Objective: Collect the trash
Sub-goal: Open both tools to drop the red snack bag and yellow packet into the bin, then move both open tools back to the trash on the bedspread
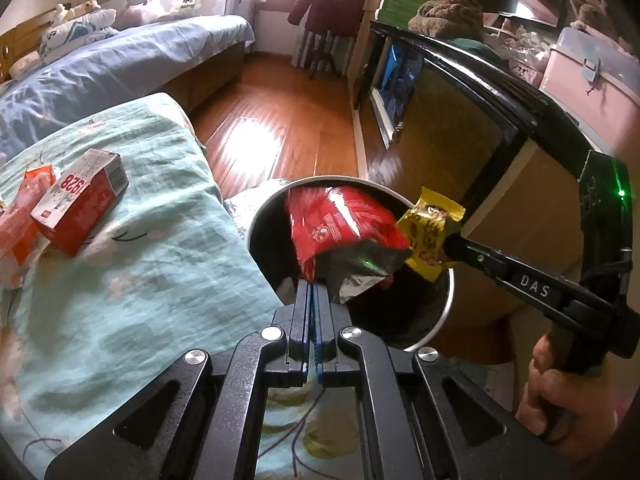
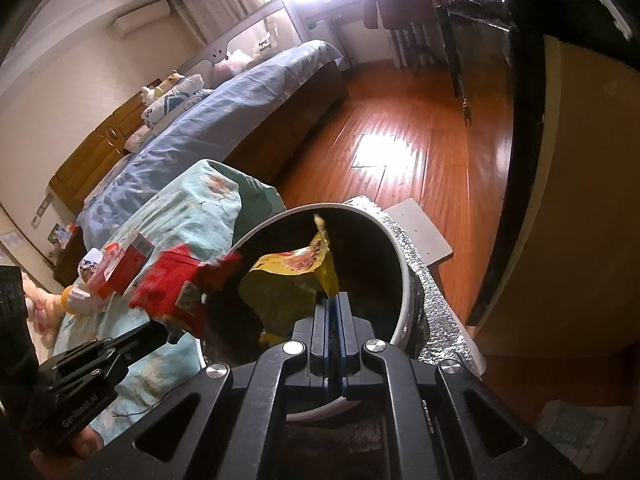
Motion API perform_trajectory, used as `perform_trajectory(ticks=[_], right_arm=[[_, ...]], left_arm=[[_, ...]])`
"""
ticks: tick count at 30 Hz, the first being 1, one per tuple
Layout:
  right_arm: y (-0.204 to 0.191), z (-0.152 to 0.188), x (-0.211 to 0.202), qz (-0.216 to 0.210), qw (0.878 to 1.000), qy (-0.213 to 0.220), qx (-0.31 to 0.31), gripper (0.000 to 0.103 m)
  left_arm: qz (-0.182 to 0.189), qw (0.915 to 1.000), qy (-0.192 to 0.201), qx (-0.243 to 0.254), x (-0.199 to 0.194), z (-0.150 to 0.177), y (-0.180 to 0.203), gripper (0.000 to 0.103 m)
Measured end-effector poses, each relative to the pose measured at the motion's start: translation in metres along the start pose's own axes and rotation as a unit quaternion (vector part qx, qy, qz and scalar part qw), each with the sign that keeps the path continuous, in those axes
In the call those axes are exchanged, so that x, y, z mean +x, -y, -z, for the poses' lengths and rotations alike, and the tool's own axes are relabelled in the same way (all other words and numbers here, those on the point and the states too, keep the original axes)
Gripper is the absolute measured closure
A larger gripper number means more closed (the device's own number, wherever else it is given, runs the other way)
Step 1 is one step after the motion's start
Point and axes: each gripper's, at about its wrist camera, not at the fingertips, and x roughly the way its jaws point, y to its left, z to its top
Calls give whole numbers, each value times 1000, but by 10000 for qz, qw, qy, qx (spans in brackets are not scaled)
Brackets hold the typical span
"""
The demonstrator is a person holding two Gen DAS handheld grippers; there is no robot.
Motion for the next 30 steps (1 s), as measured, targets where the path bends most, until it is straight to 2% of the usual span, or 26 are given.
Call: perform_trajectory(ticks=[3, 4, 5, 7, 16, 20, 28, 30], right_arm=[[1, 0, 2, 5, 10000, -36, 28, 93], [1, 0, 3, 0, 10000, -48, 46, 86], [1, 1, 2, -14, 10000, -46, 60, 74], [0, 1, 3, -24, 10000, -34, 58, 63], [-13, 3, 0, -119, 9999, -21, -32, 62], [-26, 4, -2, -228, 9997, -13, -113, 55], [-61, 10, -1, -481, 9982, -72, -343, 49], [-70, 12, -1, -551, 9976, -93, -403, 47]], left_arm=[[30, 10000, -44, -61, 3, 0, -2, 98], [36, 10000, -47, -80, 3, 0, -4, 97], [35, 9999, -47, -98, 3, 0, -5, 96], [33, 9999, -47, -147, 2, 2, -7, 95], [-52, 9991, 29, -428, -13, 12, -31, 90], [-122, 9979, 110, -632, -25, 18, -45, 84], [-318, 9932, 241, -1089, -51, 37, -82, 83], [-377, 9920, 272, -1175, -56, 40, -89, 80]])
